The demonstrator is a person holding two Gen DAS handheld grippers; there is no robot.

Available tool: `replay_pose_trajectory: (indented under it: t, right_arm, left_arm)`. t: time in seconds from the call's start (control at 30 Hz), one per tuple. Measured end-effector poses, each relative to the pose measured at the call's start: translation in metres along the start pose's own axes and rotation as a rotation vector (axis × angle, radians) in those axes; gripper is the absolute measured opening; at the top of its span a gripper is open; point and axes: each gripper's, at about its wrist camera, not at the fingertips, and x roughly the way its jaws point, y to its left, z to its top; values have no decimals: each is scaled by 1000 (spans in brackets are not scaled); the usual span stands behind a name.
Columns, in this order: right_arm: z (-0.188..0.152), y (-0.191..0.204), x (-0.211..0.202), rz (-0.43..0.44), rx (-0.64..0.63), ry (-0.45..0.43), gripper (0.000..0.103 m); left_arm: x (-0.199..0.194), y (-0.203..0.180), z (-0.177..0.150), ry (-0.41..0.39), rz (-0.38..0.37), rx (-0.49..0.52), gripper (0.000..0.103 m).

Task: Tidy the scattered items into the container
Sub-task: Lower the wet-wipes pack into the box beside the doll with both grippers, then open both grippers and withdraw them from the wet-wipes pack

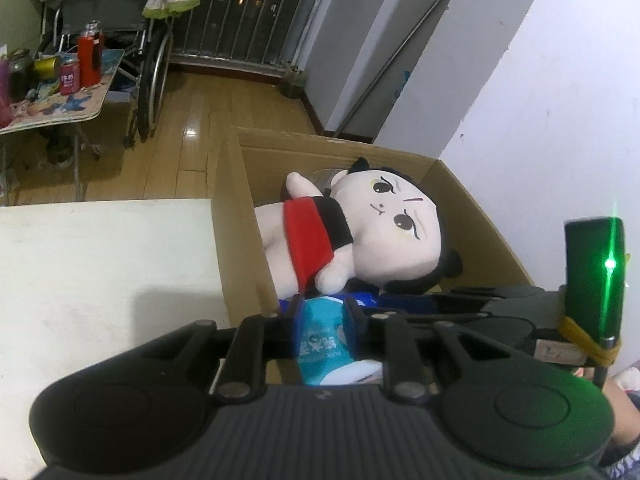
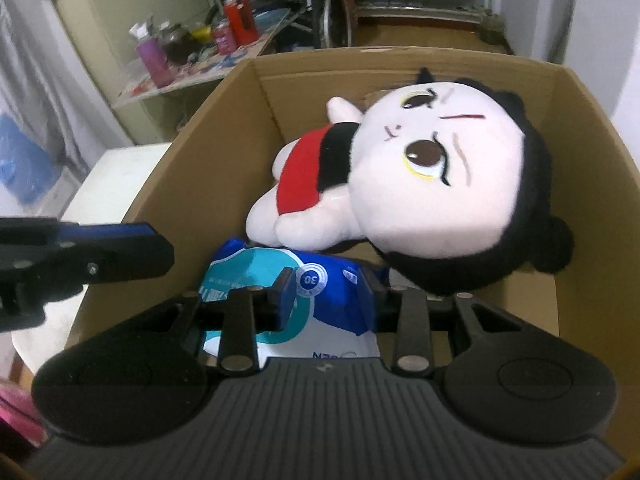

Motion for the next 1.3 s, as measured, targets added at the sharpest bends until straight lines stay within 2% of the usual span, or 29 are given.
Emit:
replay_pose_trajectory:
  t: [0.1, 0.23, 0.37, 0.5, 0.57, 0.7, 0.8, 0.87, 0.93, 0.97, 1.07, 1.13, 1.17, 1.23, 1.3]
  right_arm:
    - [-8, -3, -14, 26, 53, -57, 33]
    - [-11, -7, -55, 43, 97, -198, 33]
    - [-24, -4, -87, -11, 73, -314, 33]
    - [-41, -7, -101, -54, 81, -409, 36]
    - [-47, -10, -98, -73, 85, -410, 40]
    - [-62, -10, -88, -102, 109, -411, 47]
    - [-63, -10, -88, -141, 131, -423, 46]
    - [-65, -16, -92, -131, 227, -422, 46]
    - [-77, -22, -99, -88, 292, -503, 49]
    - [-83, -21, -101, -123, 305, -540, 52]
    - [-93, -18, -100, -208, 282, -576, 53]
    - [-95, -19, -102, -214, 302, -610, 53]
    - [-96, -18, -104, -231, 303, -635, 53]
    - [-95, -18, -101, -260, 280, -623, 53]
    - [-97, -19, -99, -249, 277, -605, 59]
  left_arm:
    - [1, -2, -2, -7, 7, 33, 22]
    - [2, -5, -6, -25, 15, 85, 22]
    - [5, -6, -9, -64, -4, 131, 30]
    - [11, -5, -12, -100, -75, 173, 37]
    - [13, -4, -13, -103, -132, 163, 40]
    - [9, -15, -17, -137, -210, 188, 61]
    - [8, -24, -20, -145, -248, 193, 65]
    - [11, -27, -20, -119, -232, 187, 67]
    - [10, -26, -22, -127, -214, 184, 71]
    - [11, -23, -23, -128, -212, 161, 72]
    - [14, -17, -26, -102, -223, 163, 73]
    - [18, -29, -32, -92, -172, 277, 66]
    - [19, -34, -33, -84, -159, 297, 67]
    - [18, -35, -34, -86, -164, 306, 67]
    - [18, -33, -33, -85, -172, 283, 71]
